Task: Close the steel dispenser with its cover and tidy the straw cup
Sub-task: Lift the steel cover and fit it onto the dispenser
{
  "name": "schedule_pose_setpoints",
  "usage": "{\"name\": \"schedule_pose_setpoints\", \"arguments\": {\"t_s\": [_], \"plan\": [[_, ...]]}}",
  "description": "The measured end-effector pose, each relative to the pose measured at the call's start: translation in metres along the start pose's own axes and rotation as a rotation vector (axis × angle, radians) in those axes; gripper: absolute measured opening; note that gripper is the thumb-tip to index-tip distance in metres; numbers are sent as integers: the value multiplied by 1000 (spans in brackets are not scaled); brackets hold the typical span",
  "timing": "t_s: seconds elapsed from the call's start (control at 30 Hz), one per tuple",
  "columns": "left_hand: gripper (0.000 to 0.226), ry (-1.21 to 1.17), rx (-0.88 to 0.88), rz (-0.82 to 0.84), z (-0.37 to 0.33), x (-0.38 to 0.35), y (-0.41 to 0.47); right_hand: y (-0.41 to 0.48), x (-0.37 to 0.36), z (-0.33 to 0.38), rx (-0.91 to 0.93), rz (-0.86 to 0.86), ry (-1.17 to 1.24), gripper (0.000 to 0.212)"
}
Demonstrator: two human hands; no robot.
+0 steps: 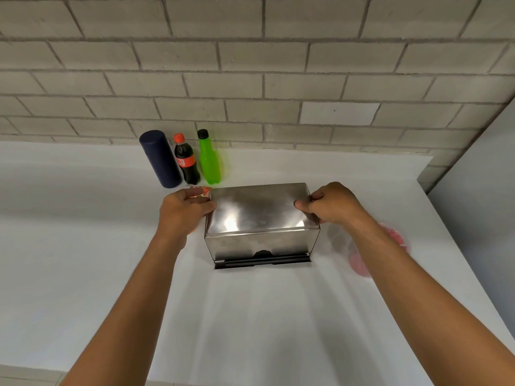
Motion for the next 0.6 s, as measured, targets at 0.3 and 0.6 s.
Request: {"name": "schedule_pose_setpoints", "arguments": {"t_s": [0.3,0.6], "plan": [[70,-34,-110,53,2,3,-34,-33,6,-21,-22,-44,254,88],[124,-18,-157,163,27,1,-64,-69,-30,-37,5,-2,396,114]]}}
Point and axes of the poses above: each hand's wrist, its own y-axis towards the middle knuckle, its own x-axis out of the back of the hand, z = x × y, the point moved 9 cm from there along y, towards the middle knuckle, and after that the axes turned 7 degrees about -y, right-handed, at the moved point
